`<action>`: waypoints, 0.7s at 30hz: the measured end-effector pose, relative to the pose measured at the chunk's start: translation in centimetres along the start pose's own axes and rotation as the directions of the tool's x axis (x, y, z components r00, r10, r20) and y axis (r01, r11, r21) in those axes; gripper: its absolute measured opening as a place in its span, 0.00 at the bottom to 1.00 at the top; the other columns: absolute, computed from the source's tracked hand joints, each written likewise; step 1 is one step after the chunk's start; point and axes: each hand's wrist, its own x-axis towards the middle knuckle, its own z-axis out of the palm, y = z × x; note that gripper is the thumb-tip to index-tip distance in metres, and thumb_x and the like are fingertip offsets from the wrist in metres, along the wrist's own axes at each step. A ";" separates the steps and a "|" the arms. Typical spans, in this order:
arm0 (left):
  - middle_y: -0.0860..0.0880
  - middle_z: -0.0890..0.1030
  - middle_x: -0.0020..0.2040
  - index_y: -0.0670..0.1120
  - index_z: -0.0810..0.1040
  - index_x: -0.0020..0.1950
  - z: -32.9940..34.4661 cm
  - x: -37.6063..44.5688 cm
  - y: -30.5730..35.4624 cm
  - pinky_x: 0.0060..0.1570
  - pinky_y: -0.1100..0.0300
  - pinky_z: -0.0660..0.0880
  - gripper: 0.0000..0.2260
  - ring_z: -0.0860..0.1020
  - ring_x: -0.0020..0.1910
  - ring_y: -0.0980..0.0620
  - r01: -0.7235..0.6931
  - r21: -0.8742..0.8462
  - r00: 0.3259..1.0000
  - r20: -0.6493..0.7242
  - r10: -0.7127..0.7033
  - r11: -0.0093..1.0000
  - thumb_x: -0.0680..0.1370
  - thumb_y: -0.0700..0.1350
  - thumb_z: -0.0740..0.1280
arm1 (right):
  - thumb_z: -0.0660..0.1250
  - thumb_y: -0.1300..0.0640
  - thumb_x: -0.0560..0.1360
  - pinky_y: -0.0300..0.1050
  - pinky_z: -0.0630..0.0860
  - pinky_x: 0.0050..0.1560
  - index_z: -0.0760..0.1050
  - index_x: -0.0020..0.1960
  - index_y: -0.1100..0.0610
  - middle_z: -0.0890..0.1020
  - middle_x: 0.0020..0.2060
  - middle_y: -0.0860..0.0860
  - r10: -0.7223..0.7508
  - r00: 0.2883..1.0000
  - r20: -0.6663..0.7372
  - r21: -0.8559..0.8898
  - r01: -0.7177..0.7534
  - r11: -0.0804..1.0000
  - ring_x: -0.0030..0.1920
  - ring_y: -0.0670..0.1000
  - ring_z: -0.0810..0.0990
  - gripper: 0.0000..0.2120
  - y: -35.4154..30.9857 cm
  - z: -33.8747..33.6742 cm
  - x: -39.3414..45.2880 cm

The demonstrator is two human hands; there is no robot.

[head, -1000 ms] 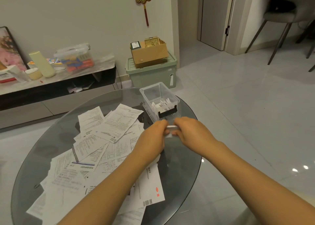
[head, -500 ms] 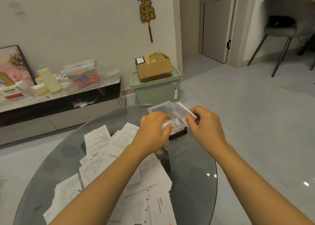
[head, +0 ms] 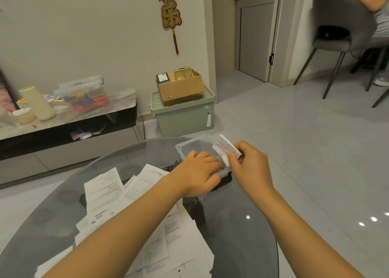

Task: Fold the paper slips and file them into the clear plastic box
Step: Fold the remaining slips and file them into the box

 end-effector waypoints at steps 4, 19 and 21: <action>0.50 0.72 0.62 0.47 0.76 0.62 0.4 -0.1 -0.3 0.58 0.59 0.58 0.28 0.66 0.59 0.54 -0.011 0.051 1.000 -0.018 0.012 0.999 0.75 0.55 0.44 | 0.63 0.57 0.78 0.28 0.73 0.31 0.75 0.55 0.59 0.80 0.55 0.54 0.010 1.000 -0.012 -0.003 -0.010 1.000 0.50 0.51 0.79 0.08 -0.2 0.3 0.0; 0.49 0.79 0.50 0.50 0.73 0.64 0.6 0.4 -0.4 0.56 0.53 0.63 0.26 0.70 0.48 0.53 0.057 0.013 0.998 0.035 -0.058 0.998 0.77 0.59 0.43 | 0.64 0.57 0.76 0.36 0.67 0.29 0.75 0.52 0.56 0.82 0.44 0.52 0.021 0.998 -0.063 -0.083 -0.027 0.996 0.39 0.51 0.78 0.06 -0.9 1.6 0.0; 0.49 0.78 0.52 0.50 0.72 0.65 0.4 0.5 -0.4 0.55 0.54 0.61 0.25 0.71 0.51 0.51 0.048 0.032 0.997 0.054 -0.050 0.998 0.79 0.59 0.45 | 0.64 0.57 0.76 0.36 0.68 0.29 0.75 0.52 0.57 0.82 0.45 0.52 0.017 0.999 -0.051 -0.079 -0.021 0.997 0.40 0.52 0.78 0.06 -0.8 1.6 0.1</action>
